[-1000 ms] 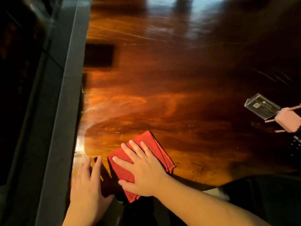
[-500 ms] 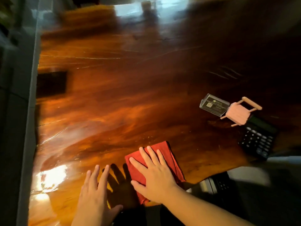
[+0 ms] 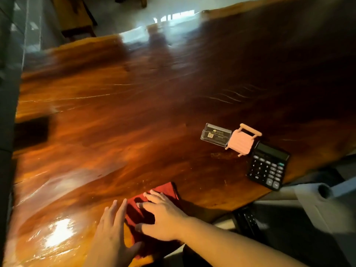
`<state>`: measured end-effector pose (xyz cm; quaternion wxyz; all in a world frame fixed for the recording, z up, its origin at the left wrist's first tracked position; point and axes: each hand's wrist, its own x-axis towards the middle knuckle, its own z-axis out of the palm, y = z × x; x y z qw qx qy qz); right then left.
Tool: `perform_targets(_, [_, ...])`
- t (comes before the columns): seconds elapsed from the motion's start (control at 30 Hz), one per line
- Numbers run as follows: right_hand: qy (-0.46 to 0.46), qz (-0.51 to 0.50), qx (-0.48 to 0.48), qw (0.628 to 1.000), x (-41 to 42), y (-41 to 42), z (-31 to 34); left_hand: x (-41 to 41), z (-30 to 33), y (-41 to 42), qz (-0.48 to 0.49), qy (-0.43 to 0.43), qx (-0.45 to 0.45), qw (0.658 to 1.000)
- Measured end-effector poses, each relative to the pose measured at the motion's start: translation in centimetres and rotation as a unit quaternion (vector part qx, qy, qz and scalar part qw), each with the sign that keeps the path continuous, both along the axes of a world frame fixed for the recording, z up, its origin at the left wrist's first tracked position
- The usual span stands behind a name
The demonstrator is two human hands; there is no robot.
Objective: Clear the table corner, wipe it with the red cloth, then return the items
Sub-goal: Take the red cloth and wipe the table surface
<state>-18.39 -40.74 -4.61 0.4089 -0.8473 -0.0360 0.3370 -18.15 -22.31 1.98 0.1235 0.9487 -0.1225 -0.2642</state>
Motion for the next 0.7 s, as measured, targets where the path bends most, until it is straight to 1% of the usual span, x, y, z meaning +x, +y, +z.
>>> perform_targets(0.07, [0.030,-0.048,0.033,0.998,0.1,-1.8,1.1,0.1,0.5,-1.0,0.018,-0.003,-0.031,0.999])
perform_targets(0.2, [0.034,-0.118,0.057,0.991,-0.6,-6.1,2.7,0.7,1.4,-3.0,0.034,-0.004,-0.056,0.998])
perform_targets(0.3, [0.024,-0.157,0.057,0.986,-1.3,-9.5,3.4,1.2,1.9,-4.3,0.065,-0.024,-0.075,0.995])
perform_targets(0.43, [0.016,-0.215,0.045,0.976,-2.2,-13.7,4.1,2.2,2.4,-5.8,0.097,-0.034,-0.065,0.993])
perform_targets(0.53, [-0.013,-0.270,0.013,0.963,-2.7,-16.5,4.9,3.5,2.7,-7.2,0.083,-0.038,-0.080,0.993])
perform_targets(0.7, [-0.077,-0.364,-0.059,0.926,-2.6,-19.8,6.6,7.1,3.1,-10.5,0.013,-0.023,-0.093,0.995])
